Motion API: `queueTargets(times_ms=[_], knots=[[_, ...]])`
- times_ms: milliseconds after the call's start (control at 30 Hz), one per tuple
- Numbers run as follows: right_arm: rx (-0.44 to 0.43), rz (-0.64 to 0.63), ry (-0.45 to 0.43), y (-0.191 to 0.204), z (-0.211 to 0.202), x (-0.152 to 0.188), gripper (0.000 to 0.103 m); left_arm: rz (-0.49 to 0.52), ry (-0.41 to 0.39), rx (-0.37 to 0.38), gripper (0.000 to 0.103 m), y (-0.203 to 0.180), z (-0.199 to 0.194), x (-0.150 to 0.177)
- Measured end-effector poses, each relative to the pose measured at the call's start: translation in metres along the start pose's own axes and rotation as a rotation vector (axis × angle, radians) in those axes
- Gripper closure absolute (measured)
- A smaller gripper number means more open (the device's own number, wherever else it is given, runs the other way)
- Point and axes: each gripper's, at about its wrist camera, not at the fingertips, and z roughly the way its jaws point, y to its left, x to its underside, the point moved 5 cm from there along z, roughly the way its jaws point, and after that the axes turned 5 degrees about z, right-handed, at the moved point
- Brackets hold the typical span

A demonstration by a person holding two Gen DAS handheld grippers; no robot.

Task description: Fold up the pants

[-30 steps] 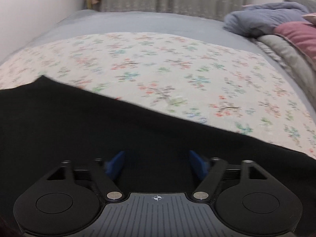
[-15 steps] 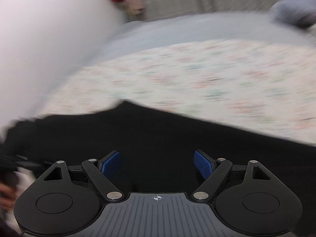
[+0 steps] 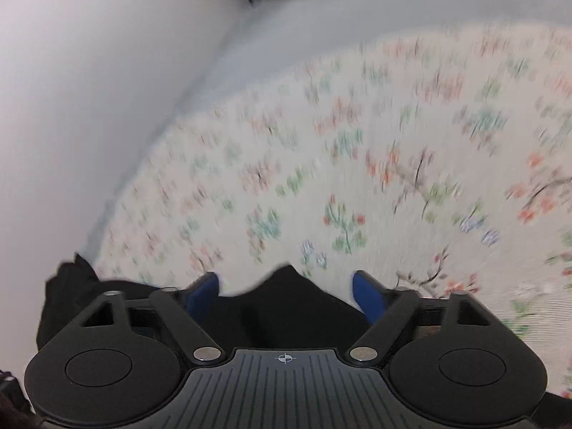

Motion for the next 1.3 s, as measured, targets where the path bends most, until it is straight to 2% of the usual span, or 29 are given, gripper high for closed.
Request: queueTargets(times_ms=[67, 167, 200, 300, 367, 433, 500, 567, 600, 633, 667, 700, 767, 833, 900, 967, 1000, 1033, 1067, 1133, 1200, 1300], knots=[[-0.008, -0.037, -0.014, 0.005, 0.005, 0.0, 0.077, 0.023, 0.008, -0.016, 0.048, -0.003, 0.0, 0.001], [-0.029, -0.004, -0.065, 0.001, -0.001, -0.005, 0.084, 0.078, 0.025, -0.066, 0.048, -0.012, 0.003, 0.004], [-0.012, -0.014, -0.096, 0.0, -0.004, -0.006, 0.101, 0.096, 0.027, -0.084, 0.048, -0.015, 0.004, 0.006], [0.04, -0.057, -0.185, 0.007, -0.011, -0.008, 0.102, 0.128, 0.022, -0.127, 0.048, -0.022, 0.007, 0.008], [0.09, -0.111, -0.183, 0.012, -0.004, -0.001, 0.102, 0.132, 0.023, -0.136, 0.048, -0.024, 0.008, 0.008], [0.207, -0.212, -0.172, 0.014, 0.012, 0.007, 0.103, 0.116, 0.026, -0.126, 0.048, -0.022, 0.008, 0.007], [0.268, -0.183, -0.211, 0.013, 0.011, 0.004, 0.103, 0.095, 0.03, -0.114, 0.048, -0.02, 0.007, 0.005], [0.415, -0.181, -0.28, 0.009, -0.001, -0.002, 0.103, 0.078, 0.034, -0.104, 0.048, -0.018, 0.006, 0.005], [0.453, -0.162, -0.312, 0.006, -0.013, -0.004, 0.103, 0.069, 0.037, -0.095, 0.048, -0.017, 0.005, 0.004], [0.402, -0.112, -0.322, 0.003, -0.028, -0.004, 0.098, 0.05, 0.04, -0.078, 0.048, -0.014, 0.003, 0.003], [0.307, -0.066, -0.315, 0.001, -0.047, -0.002, 0.094, 0.022, 0.046, -0.053, 0.048, -0.01, 0.001, 0.001], [0.237, -0.04, -0.313, 0.001, -0.066, 0.003, 0.094, -0.014, 0.053, -0.025, 0.048, -0.004, -0.001, -0.001], [0.214, -0.071, -0.323, 0.005, -0.11, 0.023, 0.093, -0.093, 0.046, -0.003, 0.048, 0.013, -0.007, -0.006], [0.218, -0.092, -0.319, 0.003, -0.154, 0.051, 0.088, -0.159, 0.012, -0.025, 0.048, 0.032, -0.015, -0.01], [0.182, -0.046, -0.293, -0.007, -0.188, 0.081, 0.084, -0.194, -0.025, -0.07, 0.048, 0.05, -0.023, -0.013], [0.166, 0.005, -0.254, -0.021, -0.205, 0.117, 0.074, -0.256, -0.031, -0.096, 0.049, 0.067, -0.024, -0.012], [0.176, 0.011, -0.218, -0.029, -0.204, 0.135, 0.07, -0.305, -0.019, -0.084, 0.055, 0.076, -0.022, -0.01], [0.202, 0.004, -0.176, -0.035, -0.195, 0.147, 0.069, -0.357, -0.012, -0.071, 0.067, 0.084, -0.019, -0.008], [0.234, 0.0, -0.131, -0.042, -0.184, 0.164, 0.069, -0.406, -0.01, -0.066, 0.074, 0.09, -0.019, -0.005], [0.266, -0.022, -0.063, -0.051, -0.16, 0.193, 0.069, -0.481, -0.005, -0.057, 0.099, 0.103, -0.018, -0.002], [0.298, -0.082, -0.099, -0.046, -0.159, 0.208, 0.07, -0.531, 0.0, -0.057, 0.103, 0.114, -0.016, 0.003], [0.36, -0.067, -0.067, -0.044, -0.169, 0.217, 0.077, -0.532, -0.011, -0.032, 0.103, 0.117, -0.017, 0.005]])
